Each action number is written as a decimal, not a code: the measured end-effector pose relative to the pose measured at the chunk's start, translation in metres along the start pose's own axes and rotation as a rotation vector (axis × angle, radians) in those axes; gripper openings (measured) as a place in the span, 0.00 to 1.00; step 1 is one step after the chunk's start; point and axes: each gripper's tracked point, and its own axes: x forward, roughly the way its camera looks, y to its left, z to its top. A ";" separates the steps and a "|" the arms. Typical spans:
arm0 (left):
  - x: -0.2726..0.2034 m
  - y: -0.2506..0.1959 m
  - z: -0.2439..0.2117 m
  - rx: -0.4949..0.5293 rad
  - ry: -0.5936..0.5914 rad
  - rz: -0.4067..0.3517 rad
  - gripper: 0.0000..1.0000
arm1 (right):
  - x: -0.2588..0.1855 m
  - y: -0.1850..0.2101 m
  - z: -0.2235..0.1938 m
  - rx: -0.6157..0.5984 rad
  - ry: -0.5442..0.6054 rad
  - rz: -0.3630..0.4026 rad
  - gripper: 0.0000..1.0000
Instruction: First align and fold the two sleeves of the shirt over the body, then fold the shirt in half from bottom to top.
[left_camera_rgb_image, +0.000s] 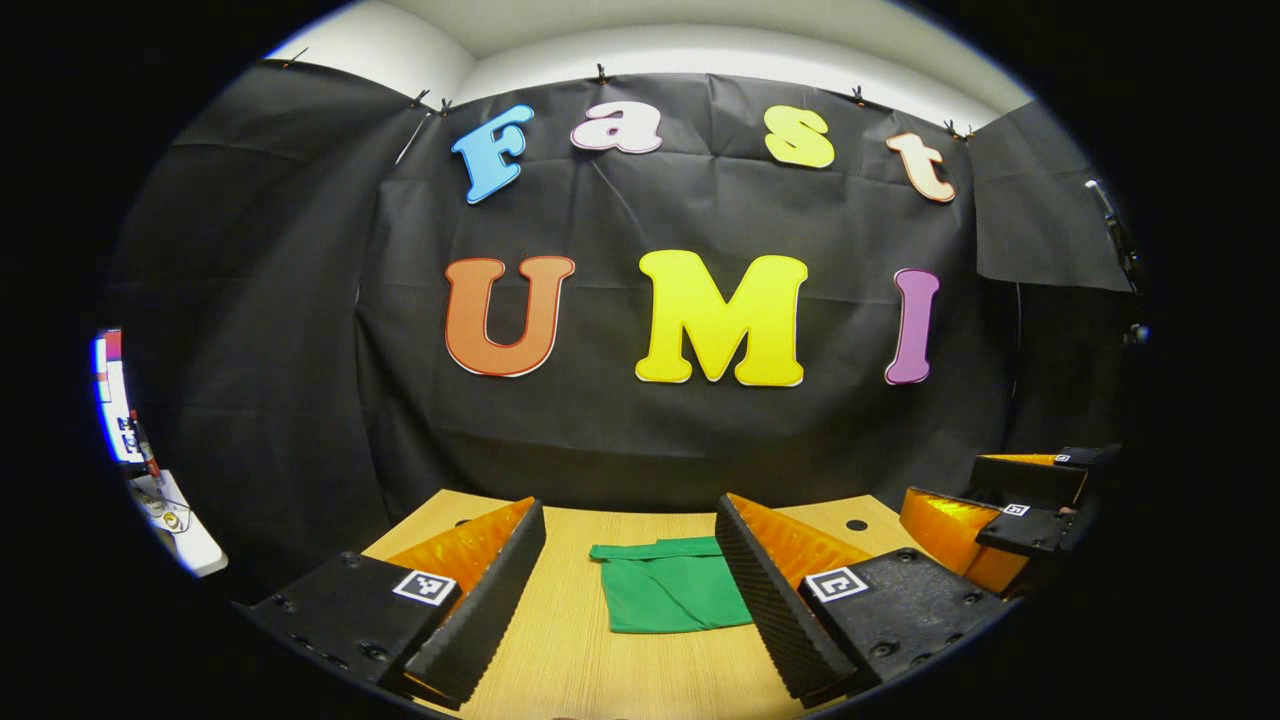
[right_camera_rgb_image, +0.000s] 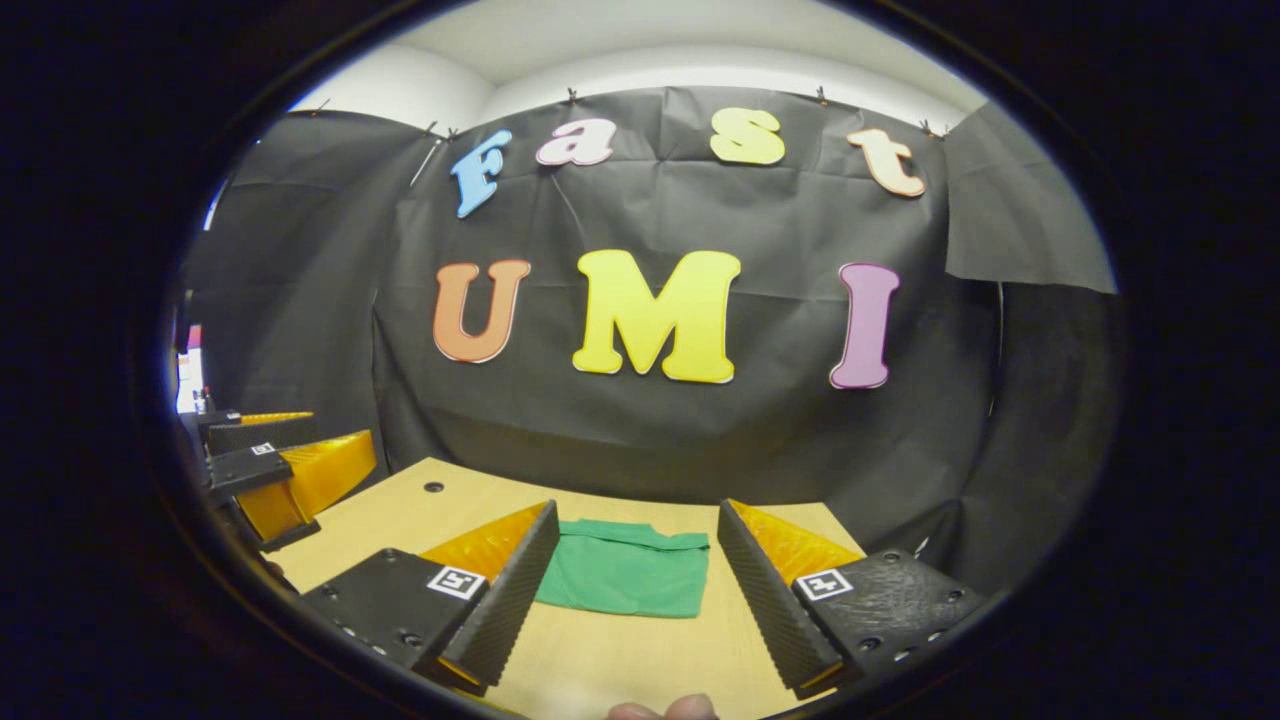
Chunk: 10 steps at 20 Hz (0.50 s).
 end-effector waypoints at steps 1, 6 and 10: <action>-0.001 0.001 0.002 -0.001 -0.004 0.001 1.00 | -0.001 0.000 -0.001 0.000 0.000 -0.003 0.97; -0.005 0.001 0.004 -0.005 0.000 0.002 1.00 | -0.006 0.001 0.007 0.005 -0.015 -0.012 0.97; -0.004 0.005 0.011 0.010 -0.013 0.010 1.00 | -0.004 0.008 0.011 0.005 -0.020 -0.007 0.97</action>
